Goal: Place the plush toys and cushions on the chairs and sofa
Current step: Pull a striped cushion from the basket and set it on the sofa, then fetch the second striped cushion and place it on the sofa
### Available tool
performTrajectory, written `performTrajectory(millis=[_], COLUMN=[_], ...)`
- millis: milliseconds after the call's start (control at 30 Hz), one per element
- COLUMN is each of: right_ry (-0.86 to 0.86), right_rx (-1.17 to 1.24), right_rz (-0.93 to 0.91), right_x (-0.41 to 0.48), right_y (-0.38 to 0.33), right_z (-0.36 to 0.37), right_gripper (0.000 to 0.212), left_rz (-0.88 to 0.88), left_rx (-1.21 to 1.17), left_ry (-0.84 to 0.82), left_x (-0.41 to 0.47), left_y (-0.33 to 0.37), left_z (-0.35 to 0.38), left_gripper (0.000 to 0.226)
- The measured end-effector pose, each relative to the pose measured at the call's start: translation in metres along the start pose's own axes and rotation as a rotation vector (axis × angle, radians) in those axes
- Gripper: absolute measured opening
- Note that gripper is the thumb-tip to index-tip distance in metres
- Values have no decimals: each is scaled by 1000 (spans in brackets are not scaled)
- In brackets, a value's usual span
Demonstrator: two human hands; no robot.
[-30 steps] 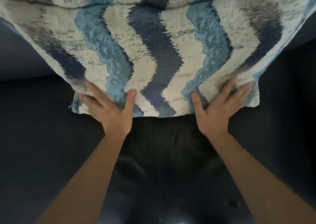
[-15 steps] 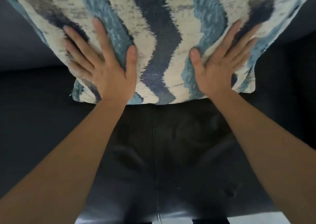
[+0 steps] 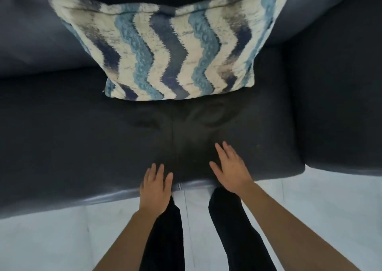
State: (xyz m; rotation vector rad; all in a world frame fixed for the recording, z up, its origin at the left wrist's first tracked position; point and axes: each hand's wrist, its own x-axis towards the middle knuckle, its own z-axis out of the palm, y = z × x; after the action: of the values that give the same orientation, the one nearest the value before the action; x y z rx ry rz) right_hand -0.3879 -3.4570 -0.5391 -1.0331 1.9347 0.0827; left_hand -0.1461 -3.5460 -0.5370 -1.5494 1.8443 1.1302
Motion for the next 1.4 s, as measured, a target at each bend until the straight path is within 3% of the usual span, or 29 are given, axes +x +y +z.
performTrajectory(millis=[167, 333, 533, 767, 967, 1233, 1400], right_ry=[147, 362, 697, 1048, 1394, 1771, 1872], right_rx=[260, 449, 876, 1159, 1471, 1797, 1832], right_rz=[82, 72, 150, 395, 587, 722, 805], right_x=[-113, -221, -355, -481, -567, -641, -692], right_y=[-49, -109, -153, -159, -135, -38, 54], right_z=[-53, -145, -183, -114, -61, -11, 3], right_gripper=[62, 56, 40, 27, 28, 26, 27], left_rz=[-27, 158, 357, 482, 683, 944, 1040], left_rx=[-331, -607, -593, -543, -440, -93, -4], left_ry=[172, 237, 261, 202, 45, -365, -493], left_x=[-113, -214, -303, -337, -379, -465, -536], left_y=[39, 88, 77, 91, 196, 336, 408], left_z=[-74, -199, -283, -307, -273, -123, -21], left_gripper=[57, 50, 49, 34, 32, 23, 49])
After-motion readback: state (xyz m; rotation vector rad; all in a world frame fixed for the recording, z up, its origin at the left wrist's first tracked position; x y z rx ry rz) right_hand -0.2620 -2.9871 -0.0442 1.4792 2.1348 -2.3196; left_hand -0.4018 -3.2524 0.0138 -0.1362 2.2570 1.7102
